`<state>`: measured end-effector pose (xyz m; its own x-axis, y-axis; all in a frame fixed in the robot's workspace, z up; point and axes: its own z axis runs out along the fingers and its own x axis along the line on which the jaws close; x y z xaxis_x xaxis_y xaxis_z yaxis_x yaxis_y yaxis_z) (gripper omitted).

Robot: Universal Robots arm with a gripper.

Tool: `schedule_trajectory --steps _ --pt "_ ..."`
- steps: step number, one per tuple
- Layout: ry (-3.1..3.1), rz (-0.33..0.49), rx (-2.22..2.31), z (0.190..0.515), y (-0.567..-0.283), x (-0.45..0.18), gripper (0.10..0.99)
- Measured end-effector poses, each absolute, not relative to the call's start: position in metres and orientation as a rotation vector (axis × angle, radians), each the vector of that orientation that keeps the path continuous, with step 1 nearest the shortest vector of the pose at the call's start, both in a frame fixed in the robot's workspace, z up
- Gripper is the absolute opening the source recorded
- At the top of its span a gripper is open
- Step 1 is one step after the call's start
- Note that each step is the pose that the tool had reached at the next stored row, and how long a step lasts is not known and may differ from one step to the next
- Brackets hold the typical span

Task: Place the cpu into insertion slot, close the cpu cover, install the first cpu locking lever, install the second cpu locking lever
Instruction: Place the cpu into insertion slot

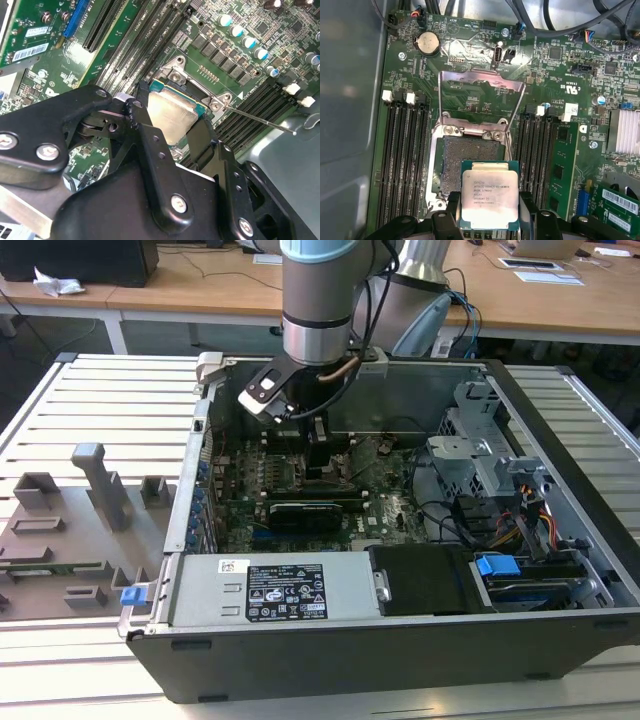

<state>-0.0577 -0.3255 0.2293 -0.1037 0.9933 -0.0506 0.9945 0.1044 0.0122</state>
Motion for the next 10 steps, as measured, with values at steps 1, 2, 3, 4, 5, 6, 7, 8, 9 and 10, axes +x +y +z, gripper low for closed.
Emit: schedule_trajectory --steps 1,2,3,4,5,6,7,8,9,10 --pt "2.3 -0.039 2.072 0.2288 -0.3255 -0.0577 0.545" --pt "2.3 -0.039 2.072 0.2285 -0.3255 -0.0577 0.545" --pt "2.3 -0.038 2.072 0.2278 -0.3255 -0.0577 0.545" --pt "2.3 -0.039 2.072 0.2274 -0.3255 -0.0577 0.545" --pt "2.3 -0.038 2.072 0.227 -0.3255 -0.0577 0.545" --pt "2.3 -0.038 2.072 0.2262 -0.3254 -0.0577 0.545" --pt "2.299 -0.039 2.073 0.226 -0.325 -0.0578 0.545" --pt "2.299 -0.038 2.073 0.2259 -0.3244 -0.0578 0.545" --pt "2.299 -0.038 2.073 0.2258 -0.3234 -0.0577 0.545" --pt "2.299 -0.038 2.073 0.2258 -0.3213 -0.0577 0.545"
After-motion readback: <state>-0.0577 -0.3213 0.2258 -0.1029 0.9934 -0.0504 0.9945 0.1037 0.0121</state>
